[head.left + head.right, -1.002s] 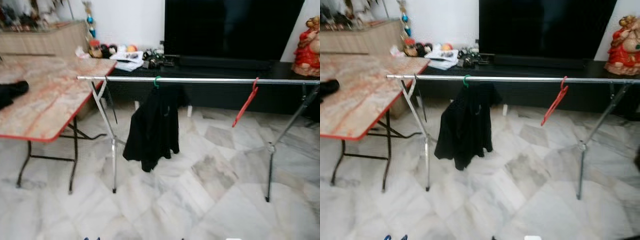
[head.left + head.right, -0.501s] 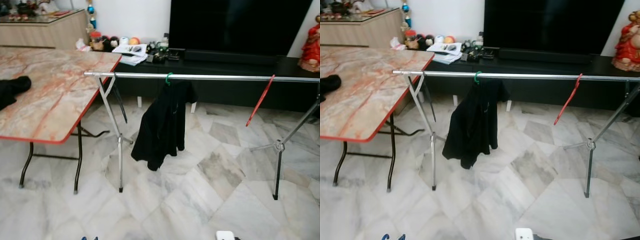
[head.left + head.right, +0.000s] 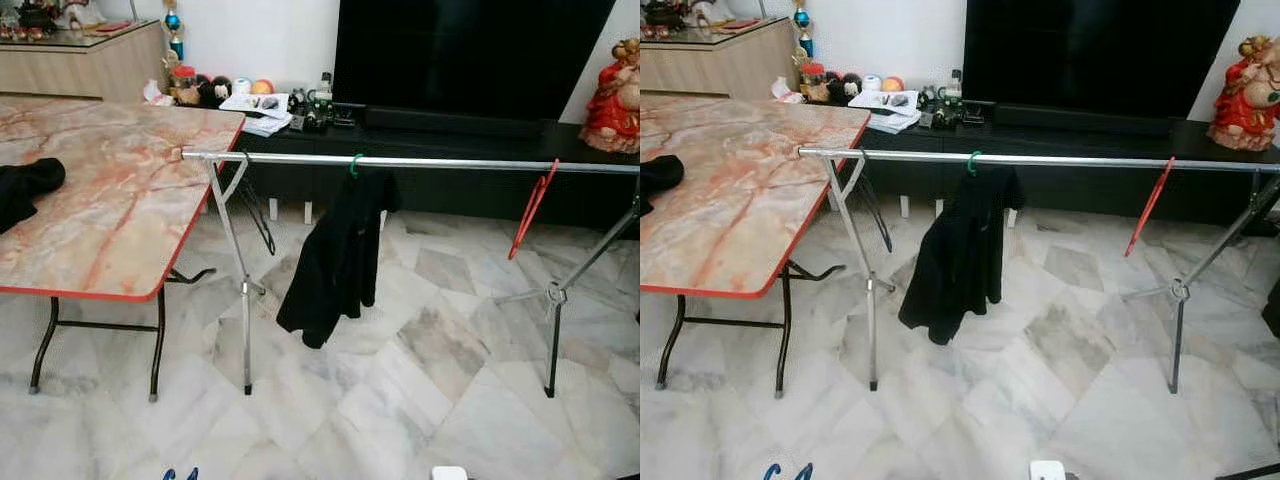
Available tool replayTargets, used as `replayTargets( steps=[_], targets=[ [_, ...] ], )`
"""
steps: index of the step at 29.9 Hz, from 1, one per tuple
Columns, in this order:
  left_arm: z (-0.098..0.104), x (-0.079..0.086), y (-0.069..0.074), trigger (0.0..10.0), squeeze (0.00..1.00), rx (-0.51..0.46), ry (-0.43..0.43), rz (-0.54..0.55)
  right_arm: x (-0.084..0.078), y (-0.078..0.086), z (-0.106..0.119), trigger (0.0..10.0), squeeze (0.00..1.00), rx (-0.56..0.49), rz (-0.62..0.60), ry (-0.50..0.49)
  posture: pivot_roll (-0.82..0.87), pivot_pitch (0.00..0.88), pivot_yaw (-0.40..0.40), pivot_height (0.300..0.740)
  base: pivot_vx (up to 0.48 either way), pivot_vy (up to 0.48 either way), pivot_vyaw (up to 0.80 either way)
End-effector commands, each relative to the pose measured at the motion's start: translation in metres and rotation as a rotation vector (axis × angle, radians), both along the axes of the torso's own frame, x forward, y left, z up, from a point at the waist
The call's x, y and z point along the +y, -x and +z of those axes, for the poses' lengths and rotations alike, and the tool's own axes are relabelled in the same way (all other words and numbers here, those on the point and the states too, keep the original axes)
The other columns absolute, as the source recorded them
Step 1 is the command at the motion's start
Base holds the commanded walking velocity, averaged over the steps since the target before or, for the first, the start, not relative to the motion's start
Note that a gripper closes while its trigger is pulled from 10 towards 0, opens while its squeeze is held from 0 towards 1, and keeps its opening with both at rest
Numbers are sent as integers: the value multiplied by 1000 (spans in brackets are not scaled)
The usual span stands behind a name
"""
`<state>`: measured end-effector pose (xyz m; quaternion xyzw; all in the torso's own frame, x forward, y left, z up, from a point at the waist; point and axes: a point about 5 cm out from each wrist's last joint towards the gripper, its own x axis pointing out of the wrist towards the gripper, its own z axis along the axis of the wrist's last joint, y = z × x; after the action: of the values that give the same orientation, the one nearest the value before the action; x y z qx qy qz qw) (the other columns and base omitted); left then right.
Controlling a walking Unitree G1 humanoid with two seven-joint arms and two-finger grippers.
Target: Hang hanger
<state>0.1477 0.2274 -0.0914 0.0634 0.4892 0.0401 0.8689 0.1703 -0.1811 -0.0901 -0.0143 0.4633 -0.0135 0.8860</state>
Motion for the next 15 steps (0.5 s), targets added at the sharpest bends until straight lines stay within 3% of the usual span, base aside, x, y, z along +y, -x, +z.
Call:
replayTargets(
  steps=[1,9,15],
  targets=[
    [-2,-3,2,10000,0,18,3,-21,-12,0,2,10000,0,-16,-46,6,134,0,4,740,0,0,0],
    [-2,-4,1,10000,0,14,11,-18,-11,-1,2,10000,0,-27,-144,-24,139,0,5,740,0,0,0],
    [-2,-4,2,10000,0,17,11,-18,-9,-2,2,10000,0,-28,-151,-28,137,0,8,740,-245,0,0]
  ],
)
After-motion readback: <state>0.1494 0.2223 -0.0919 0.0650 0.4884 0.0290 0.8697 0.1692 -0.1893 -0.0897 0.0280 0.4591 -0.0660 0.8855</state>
